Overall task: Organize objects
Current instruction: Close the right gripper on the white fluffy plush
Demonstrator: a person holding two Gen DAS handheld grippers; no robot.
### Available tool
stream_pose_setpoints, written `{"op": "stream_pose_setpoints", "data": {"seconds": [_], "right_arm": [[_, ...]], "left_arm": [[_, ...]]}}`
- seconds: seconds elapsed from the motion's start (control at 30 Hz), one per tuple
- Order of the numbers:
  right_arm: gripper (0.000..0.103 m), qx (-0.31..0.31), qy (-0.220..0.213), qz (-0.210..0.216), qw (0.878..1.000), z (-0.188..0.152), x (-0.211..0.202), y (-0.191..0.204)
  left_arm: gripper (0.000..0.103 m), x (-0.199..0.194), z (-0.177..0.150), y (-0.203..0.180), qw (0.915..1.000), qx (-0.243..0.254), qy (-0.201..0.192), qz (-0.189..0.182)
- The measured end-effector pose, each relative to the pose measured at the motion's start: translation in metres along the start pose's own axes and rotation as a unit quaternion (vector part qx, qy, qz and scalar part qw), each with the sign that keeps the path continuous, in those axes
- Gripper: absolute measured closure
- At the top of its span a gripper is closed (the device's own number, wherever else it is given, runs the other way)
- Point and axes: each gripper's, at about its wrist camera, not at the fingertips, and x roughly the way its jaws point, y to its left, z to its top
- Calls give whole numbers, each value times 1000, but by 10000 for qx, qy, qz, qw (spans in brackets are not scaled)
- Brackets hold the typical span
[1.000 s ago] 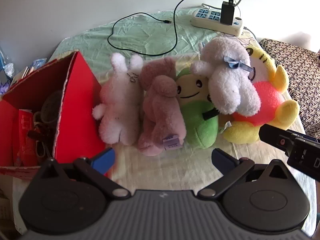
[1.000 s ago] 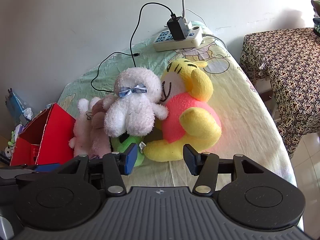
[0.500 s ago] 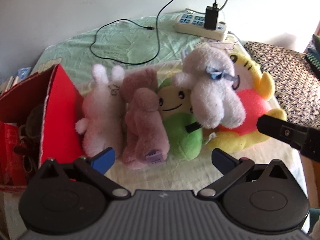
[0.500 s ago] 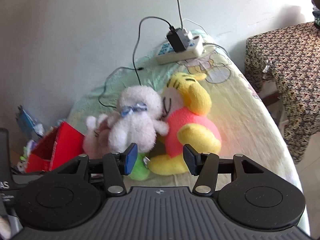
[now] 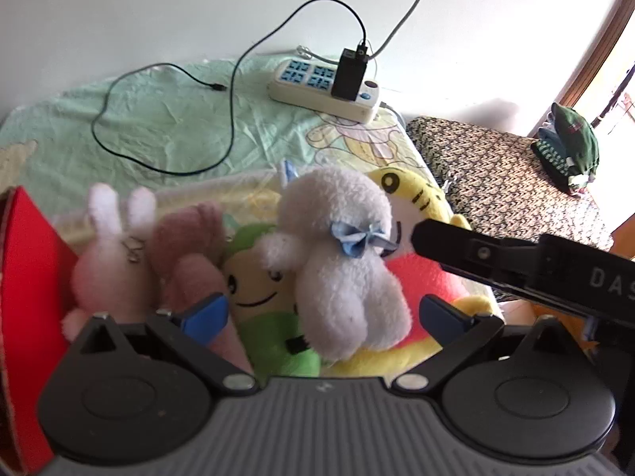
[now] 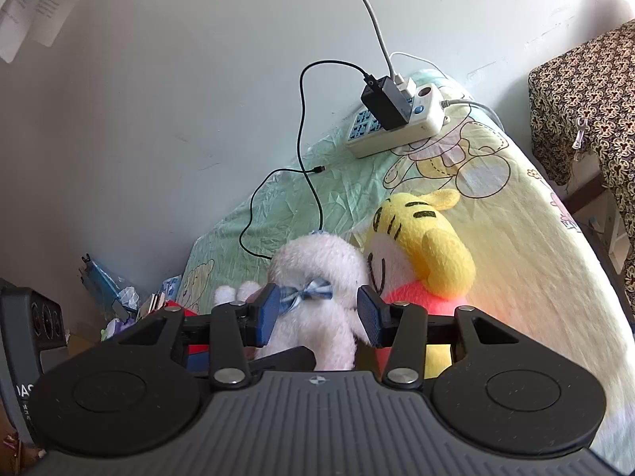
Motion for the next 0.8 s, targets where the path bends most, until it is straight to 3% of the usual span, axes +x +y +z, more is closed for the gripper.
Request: {"op": "stream_pose_setpoints", "data": {"seconds": [0.07,0.2,0.33,0.53,0.8], "right_arm": [[55,81,83,10,9999,3,10,-5],[55,353,289,183,9988,6,30,-15],[53,535,425,419,9968,6,45,-20],[52,583,402,488,9963,5,56,-26],[62,484,305,642,9963,4,51,-25]], "left_arm": [[3,6,3,3,9997,-91,29,-207],[18,17,9,6,9987,-104,48,-493],[25,29,12,10,9973,-113,117,-710],[33,36,14,4,9977,185,-17,-649],[39,29,12,0,9979,291,-130,-558]]}}
